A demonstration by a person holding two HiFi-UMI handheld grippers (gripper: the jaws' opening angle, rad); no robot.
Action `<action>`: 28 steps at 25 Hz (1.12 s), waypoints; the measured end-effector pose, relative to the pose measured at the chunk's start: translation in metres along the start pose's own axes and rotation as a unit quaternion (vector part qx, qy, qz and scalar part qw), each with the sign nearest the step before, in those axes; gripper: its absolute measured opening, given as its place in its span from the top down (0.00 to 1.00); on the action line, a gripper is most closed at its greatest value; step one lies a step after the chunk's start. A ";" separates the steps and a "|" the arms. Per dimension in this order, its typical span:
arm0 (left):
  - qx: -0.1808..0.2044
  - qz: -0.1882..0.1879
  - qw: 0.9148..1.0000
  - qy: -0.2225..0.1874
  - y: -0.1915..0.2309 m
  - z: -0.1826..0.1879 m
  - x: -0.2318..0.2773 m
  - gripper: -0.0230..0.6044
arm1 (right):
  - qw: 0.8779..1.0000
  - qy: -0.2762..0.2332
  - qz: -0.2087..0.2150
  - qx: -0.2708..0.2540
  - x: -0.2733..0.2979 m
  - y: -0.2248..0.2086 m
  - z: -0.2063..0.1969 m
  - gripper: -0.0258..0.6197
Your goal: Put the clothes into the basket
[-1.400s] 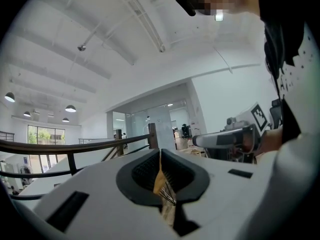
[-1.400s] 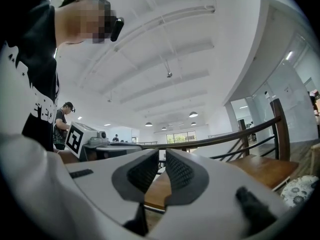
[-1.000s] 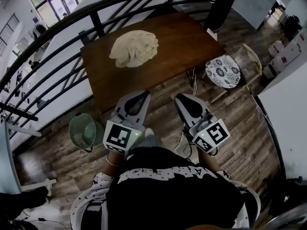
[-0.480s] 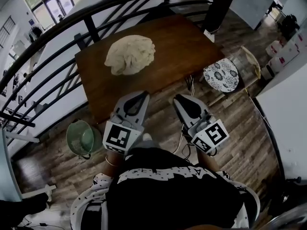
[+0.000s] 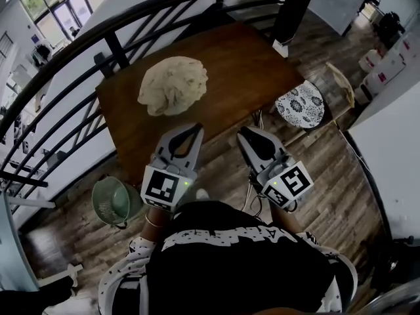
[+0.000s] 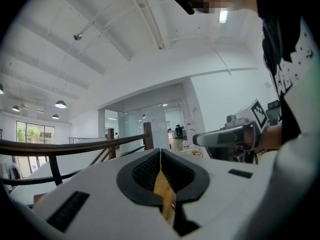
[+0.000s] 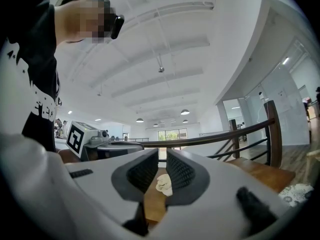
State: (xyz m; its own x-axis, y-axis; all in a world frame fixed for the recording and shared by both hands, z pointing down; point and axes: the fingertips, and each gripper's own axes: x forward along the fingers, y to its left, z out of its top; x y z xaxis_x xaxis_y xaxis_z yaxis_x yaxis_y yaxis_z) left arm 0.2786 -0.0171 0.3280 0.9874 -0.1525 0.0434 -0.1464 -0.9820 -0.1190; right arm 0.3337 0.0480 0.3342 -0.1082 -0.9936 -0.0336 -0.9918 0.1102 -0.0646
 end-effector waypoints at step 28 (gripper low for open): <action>-0.010 0.014 1.000 -0.018 0.105 -0.027 0.038 0.94 | 1.000 0.014 0.010 -0.009 0.107 -0.033 -0.010 0.91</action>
State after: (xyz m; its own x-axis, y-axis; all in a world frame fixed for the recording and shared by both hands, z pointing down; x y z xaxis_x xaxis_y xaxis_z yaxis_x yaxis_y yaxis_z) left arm 0.2994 -0.1287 0.3435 0.9845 -0.1755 0.0047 -0.1742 -0.9797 -0.0994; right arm 0.3539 -0.0616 0.3423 -0.1302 -0.9915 -0.0058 -0.9904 0.1303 -0.0459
